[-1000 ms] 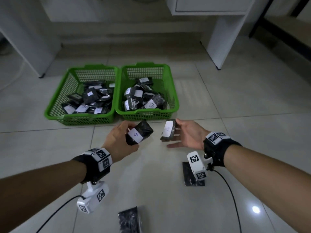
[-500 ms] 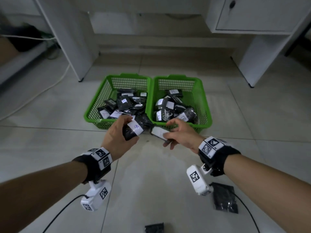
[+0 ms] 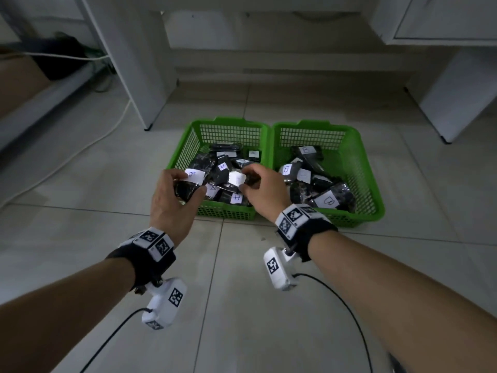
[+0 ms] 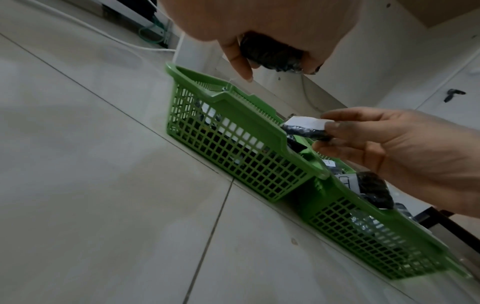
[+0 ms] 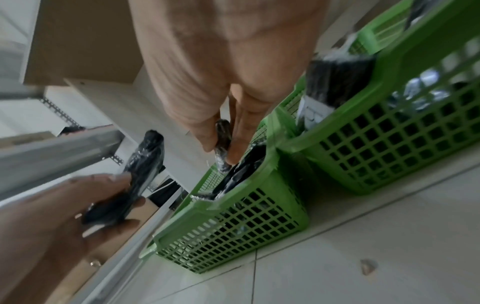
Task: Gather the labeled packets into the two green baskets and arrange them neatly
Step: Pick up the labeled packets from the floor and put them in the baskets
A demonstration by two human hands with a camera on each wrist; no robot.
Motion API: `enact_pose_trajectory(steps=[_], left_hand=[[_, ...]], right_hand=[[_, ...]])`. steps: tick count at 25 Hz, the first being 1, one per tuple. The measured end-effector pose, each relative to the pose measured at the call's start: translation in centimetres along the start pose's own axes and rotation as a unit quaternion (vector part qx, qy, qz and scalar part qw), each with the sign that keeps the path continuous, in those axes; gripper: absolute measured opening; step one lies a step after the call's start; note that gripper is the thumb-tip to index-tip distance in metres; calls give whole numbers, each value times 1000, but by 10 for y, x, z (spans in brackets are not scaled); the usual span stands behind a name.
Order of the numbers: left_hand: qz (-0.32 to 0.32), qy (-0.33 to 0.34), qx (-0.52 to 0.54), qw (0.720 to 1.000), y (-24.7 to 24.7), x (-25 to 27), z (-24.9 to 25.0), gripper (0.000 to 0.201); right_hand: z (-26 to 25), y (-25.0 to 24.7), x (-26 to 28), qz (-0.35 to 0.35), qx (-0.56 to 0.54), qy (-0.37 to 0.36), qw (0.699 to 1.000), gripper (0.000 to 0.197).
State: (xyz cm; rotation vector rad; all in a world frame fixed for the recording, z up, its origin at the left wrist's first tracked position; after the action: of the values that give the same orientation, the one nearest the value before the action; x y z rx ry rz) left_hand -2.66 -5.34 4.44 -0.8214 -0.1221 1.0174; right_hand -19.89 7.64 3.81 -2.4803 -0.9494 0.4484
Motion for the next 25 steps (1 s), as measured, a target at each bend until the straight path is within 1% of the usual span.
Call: enact_pose_trajectory(steps=[1, 2, 3, 4, 5, 7, 9, 11, 12, 13, 14, 16, 17, 18, 20, 22, 23, 25], left_hand=[[2, -4, 4, 1000, 0, -1, -1, 40], [3, -5, 5, 1000, 0, -1, -1, 39], [4, 0, 4, 1000, 1, -2, 0, 39], [2, 10, 0, 1000, 3, -2, 3, 39], [-1, 23, -3, 1000, 7, -3, 6, 39], [-12, 66, -8, 998, 17, -6, 18, 39], [-42, 108, -14, 993, 35, -7, 34, 39], [-79, 150, -23, 985, 59, -7, 53, 39], [-101, 173, -23, 979, 74, -5, 66, 39], [-123, 193, -20, 973, 89, -2, 81, 39], [-139, 213, -18, 967, 101, -1, 95, 38], [-173, 253, -13, 952, 127, 6, 125, 37], [-194, 272, -11, 942, 141, 13, 140, 37], [-209, 290, -13, 934, 154, 20, 152, 38], [-226, 306, -23, 925, 175, 36, 171, 38], [-220, 296, -38, 929, 193, 44, 181, 34], [-215, 293, -56, 930, 200, 45, 182, 31], [-200, 300, -113, 926, 210, 41, 179, 24]], right_hand=[[0, 8, -1, -11, 66, -13, 998, 27], [1, 14, 0, -23, 167, -30, 985, 25], [5, 17, 3, -27, 251, -49, 966, 27], [8, 17, 7, -20, 301, -74, 951, 30], [10, 13, 12, -7, 311, -101, 945, 33], [11, -7, 24, 23, 273, -141, 951, 33], [22, -37, 48, 35, 244, -149, 958, 25], [42, -67, 86, 19, 257, -138, 956, 18], [54, -84, 109, 5, 276, -113, 955, 18], [67, -102, 133, -12, 302, -71, 951, 21], [78, -116, 153, -31, 331, -12, 943, 26], [97, -145, 193, -63, 386, 143, 909, 48], [105, -159, 212, -63, 395, 220, 889, 61], [111, -168, 227, -57, 392, 283, 873, 72], [121, -175, 252, -67, 368, 368, 851, 86], [128, -172, 271, -82, 325, 409, 849, 85], [131, -169, 278, -88, 304, 412, 855, 79], [130, -166, 281, -80, 268, 391, 877, 64]])
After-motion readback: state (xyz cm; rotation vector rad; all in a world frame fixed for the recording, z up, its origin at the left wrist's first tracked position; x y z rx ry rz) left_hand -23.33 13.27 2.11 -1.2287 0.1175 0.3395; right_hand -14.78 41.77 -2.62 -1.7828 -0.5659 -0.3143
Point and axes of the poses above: each hand's wrist, its own x-axis away from the middle knuckle, its own y-axis out of the palm, z = x × y, the point moved 2 cm from there along -x, towards the middle knuckle, and after that the axes turned 7 degrees about -x, right-handed, at the moved point
